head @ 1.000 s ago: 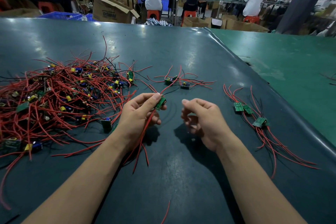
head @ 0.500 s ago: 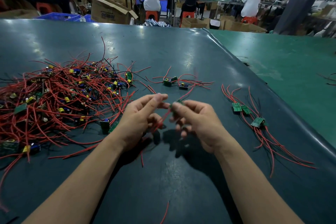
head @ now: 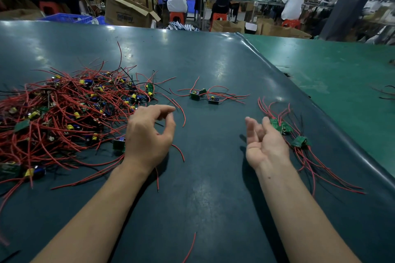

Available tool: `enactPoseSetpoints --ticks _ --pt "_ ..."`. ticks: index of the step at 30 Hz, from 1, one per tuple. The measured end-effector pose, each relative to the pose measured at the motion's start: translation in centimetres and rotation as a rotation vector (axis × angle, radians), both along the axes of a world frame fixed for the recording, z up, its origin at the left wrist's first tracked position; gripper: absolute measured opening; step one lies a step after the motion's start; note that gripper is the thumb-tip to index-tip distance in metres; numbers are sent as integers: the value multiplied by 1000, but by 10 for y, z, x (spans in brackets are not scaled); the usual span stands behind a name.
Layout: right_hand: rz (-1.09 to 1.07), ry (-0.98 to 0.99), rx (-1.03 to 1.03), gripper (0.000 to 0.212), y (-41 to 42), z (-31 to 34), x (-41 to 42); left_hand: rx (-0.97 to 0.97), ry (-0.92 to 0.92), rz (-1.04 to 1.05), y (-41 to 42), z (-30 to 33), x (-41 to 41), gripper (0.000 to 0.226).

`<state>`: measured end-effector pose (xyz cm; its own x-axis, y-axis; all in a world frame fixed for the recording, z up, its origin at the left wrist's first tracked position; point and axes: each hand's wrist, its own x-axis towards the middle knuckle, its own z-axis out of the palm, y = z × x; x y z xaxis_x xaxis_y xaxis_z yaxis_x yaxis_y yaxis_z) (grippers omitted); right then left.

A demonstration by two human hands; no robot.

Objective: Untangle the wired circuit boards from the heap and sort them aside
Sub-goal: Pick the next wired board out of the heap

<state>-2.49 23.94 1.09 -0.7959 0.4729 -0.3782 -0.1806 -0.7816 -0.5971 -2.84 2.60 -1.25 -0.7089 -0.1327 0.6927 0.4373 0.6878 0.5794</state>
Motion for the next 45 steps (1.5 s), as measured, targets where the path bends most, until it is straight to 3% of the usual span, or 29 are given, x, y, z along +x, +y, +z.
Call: enactPoseSetpoints --ticks 2,5,8,13,17,21,25,29,32,34,36,39,42,45 --pt "18 -9 45 14 -1 -2 -2 -191 -26 270 -5 -1 -1 19" --pt "81 -86 149 16 1 -4 -4 -333 -354 519 -19 -2 -4 33" --pt "179 -105 303 17 -1 -7 -4 -416 -537 574 -24 0 -3 41" --pt "219 -58 617 16 -15 -12 -3 -344 -423 655 -24 7 4 49" --pt "226 -60 670 15 -14 -13 -4 -350 -738 621 -32 7 5 48" --pt "252 -48 687 17 -16 -13 -4 -196 -567 437 -30 5 5 35" --pt "271 -41 708 17 -16 -14 -4 -184 -296 427 -33 5 5 22" --pt "293 -29 768 14 -18 -13 -3 -47 38 438 -31 13 6 24" --pt "358 -4 871 12 -24 -15 -1 -123 205 401 -26 12 6 31" --pt "398 14 972 14 -28 -16 1 -186 143 484 -26 11 5 33" --pt "416 24 1047 16 -30 -19 2 -261 -81 567 -30 6 4 26" --pt "417 38 1067 18 -30 -20 1 -185 -370 449 -34 1 0 32" --pt "432 32 1077 17 -29 -21 0 -113 -396 250 -34 2 -2 50" --pt "451 31 1091 17 -28 -23 1 -66 -260 79 -29 5 1 67"
